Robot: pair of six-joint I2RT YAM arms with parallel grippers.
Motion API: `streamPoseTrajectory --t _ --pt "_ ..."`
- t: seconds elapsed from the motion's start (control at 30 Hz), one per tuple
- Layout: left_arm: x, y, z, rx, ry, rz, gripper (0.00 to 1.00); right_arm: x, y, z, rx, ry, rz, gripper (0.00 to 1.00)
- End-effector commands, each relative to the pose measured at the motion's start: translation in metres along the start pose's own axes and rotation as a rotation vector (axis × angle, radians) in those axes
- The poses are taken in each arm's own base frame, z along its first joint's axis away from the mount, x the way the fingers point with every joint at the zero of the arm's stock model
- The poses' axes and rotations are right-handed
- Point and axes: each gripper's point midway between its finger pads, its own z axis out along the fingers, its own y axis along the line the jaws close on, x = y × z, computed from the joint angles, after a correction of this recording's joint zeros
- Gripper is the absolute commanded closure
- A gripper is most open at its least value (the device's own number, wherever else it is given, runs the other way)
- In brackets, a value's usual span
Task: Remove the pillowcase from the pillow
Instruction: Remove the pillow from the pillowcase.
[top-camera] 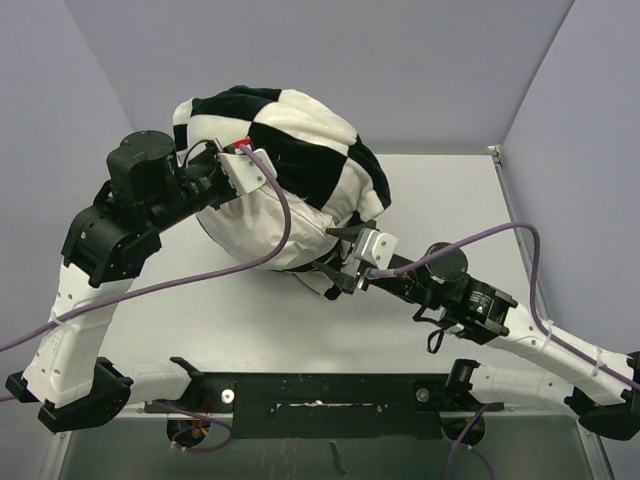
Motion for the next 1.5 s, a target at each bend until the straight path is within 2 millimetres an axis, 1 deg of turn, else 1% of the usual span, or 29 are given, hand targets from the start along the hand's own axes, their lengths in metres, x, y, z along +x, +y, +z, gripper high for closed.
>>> streamPoseTrajectory --t 0.0,0.1,0.13,0.23,0.27,0.43,0.53,0.63,0.77,0.83,0.87,0.9,0.97,1.0,1.03,1.07,1.2,1.27,1.3,1.37,1.43,1.47 --pt "-0.042 0.029 -0.026 -0.121 -0.157 -0.043 1.0 -0.07 -0.009 -0.009 -0.013 -0.169 -0.025 0.43" --pt "-0.042 0.028 -0.022 -0.123 -0.156 -0.042 1.0 -0.095 -0.011 -0.007 -0.026 -0.221 -0.045 0.43" --pt "-0.042 0.027 -0.02 -0.121 -0.154 -0.041 1.0 -0.098 -0.009 -0.003 -0.042 -0.221 -0.054 0.42" --pt "-0.044 0.027 -0.019 -0.124 -0.157 -0.04 1.0 -0.099 -0.002 0.021 -0.096 -0.181 -0.091 0.39" --pt "-0.044 0.026 -0.019 -0.122 -0.157 -0.04 1.0 -0.101 -0.003 0.028 -0.104 -0.17 -0.105 0.37" --pt "-0.046 0.027 -0.021 -0.133 -0.157 -0.035 1.0 -0.092 -0.005 0.067 -0.134 -0.096 -0.184 0.35" --pt "-0.048 0.028 -0.022 -0.14 -0.161 -0.03 1.0 -0.081 -0.008 0.086 -0.134 -0.035 -0.228 0.35" --pt "-0.05 0.029 -0.023 -0.142 -0.164 -0.027 1.0 -0.059 -0.018 0.099 -0.114 0.045 -0.252 0.34" --pt "-0.055 0.031 -0.028 -0.152 -0.177 -0.025 1.0 -0.016 -0.028 0.106 -0.048 0.177 -0.308 0.35" --pt "-0.057 0.033 -0.032 -0.158 -0.182 -0.025 1.0 0.0 -0.034 0.104 -0.004 0.214 -0.313 0.41" --pt "-0.057 0.034 -0.034 -0.163 -0.185 -0.025 1.0 0.007 -0.036 0.102 0.011 0.218 -0.295 0.47" --pt "-0.058 0.036 -0.036 -0.17 -0.188 -0.025 1.0 0.012 -0.037 0.099 0.019 0.212 -0.265 0.56" --pt "-0.061 0.038 -0.04 -0.183 -0.203 -0.032 1.0 0.019 -0.044 0.09 0.044 0.171 -0.177 0.77" --pt "-0.063 0.04 -0.043 -0.191 -0.214 -0.037 1.0 0.024 -0.039 0.086 0.027 0.14 -0.108 0.89" --pt "-0.067 0.043 -0.046 -0.207 -0.232 -0.046 1.0 0.029 -0.033 0.083 0.008 0.117 -0.058 0.97" --pt "-0.069 0.045 -0.048 -0.219 -0.245 -0.056 1.0 0.035 -0.025 0.081 -0.018 0.108 -0.021 1.0" --pt "-0.075 0.045 -0.051 -0.214 -0.278 -0.078 1.0 0.071 0.019 0.08 -0.158 0.177 0.095 1.0" --pt "-0.075 0.043 -0.049 -0.207 -0.282 -0.073 1.0 0.079 0.034 0.08 -0.2 0.172 0.149 1.0" --pt "-0.074 0.041 -0.047 -0.203 -0.282 -0.064 0.98 0.082 0.039 0.079 -0.214 0.168 0.168 1.0" --pt "-0.069 0.034 -0.042 -0.186 -0.276 -0.03 0.86 0.084 0.045 0.079 -0.228 0.162 0.195 1.0" --pt "-0.063 0.029 -0.036 -0.181 -0.267 0.017 0.73 0.082 0.047 0.079 -0.234 0.149 0.207 1.0" --pt "-0.06 0.027 -0.033 -0.184 -0.267 0.033 0.7 0.08 0.047 0.079 -0.235 0.142 0.21 1.0"
